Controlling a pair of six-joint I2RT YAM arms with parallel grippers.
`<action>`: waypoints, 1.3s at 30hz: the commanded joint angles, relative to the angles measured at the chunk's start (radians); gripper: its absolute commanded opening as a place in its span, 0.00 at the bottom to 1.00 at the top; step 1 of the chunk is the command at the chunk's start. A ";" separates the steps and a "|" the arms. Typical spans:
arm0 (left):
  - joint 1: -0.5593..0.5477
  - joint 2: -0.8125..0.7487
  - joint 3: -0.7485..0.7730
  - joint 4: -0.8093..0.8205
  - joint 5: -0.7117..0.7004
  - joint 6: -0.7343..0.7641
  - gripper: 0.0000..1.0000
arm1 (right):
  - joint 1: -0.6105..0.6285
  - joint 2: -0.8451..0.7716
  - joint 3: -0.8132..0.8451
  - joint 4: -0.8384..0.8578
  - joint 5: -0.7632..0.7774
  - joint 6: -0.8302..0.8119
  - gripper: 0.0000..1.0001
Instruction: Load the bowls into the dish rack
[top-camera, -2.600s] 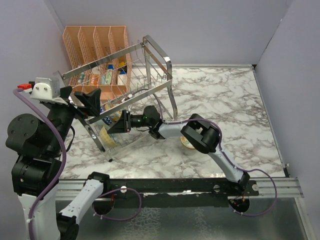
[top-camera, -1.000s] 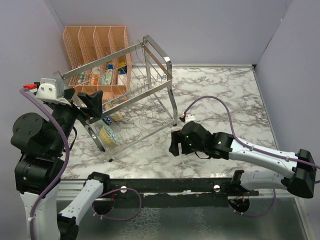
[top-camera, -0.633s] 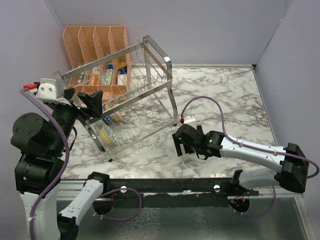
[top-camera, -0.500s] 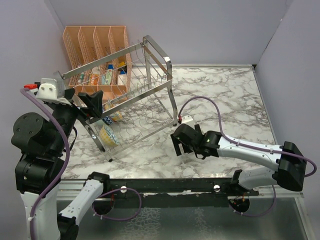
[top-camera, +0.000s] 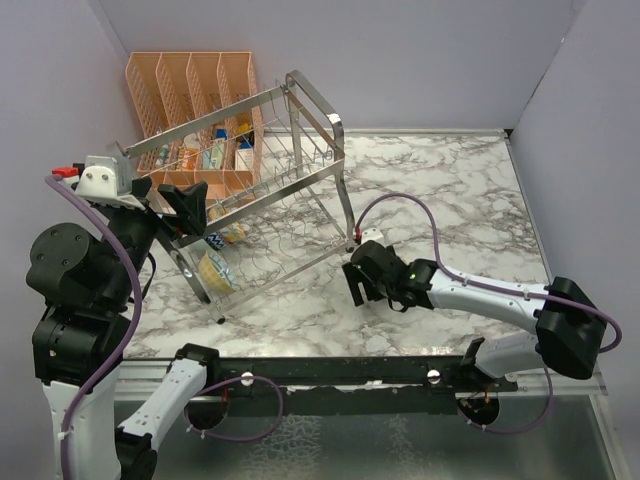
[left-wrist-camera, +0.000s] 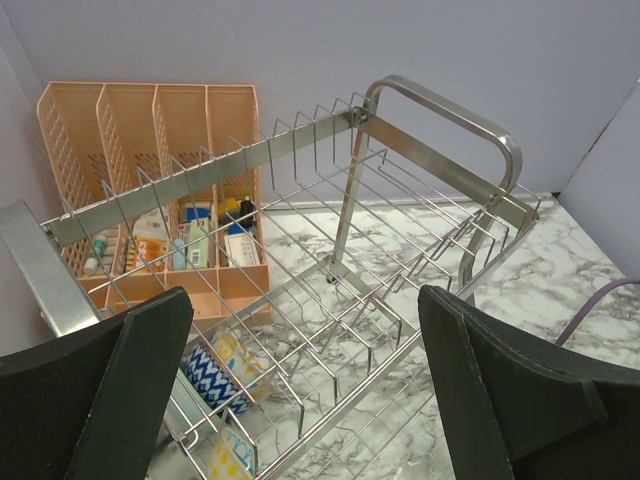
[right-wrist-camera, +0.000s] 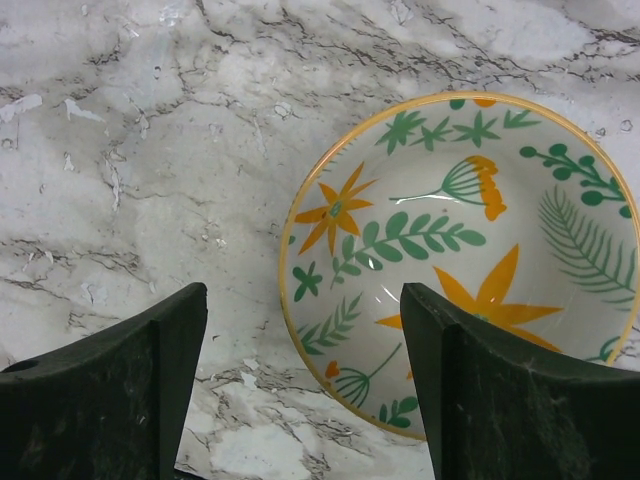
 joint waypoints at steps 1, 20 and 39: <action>-0.002 -0.009 -0.006 0.011 0.006 0.001 0.99 | -0.010 0.008 -0.023 0.088 -0.099 -0.047 0.76; -0.003 -0.014 -0.009 0.014 0.007 -0.002 0.99 | -0.021 -0.042 -0.024 0.049 -0.131 -0.041 0.36; -0.003 -0.012 -0.009 0.019 0.007 0.003 0.99 | -0.037 -0.087 0.025 -0.009 -0.093 -0.050 0.13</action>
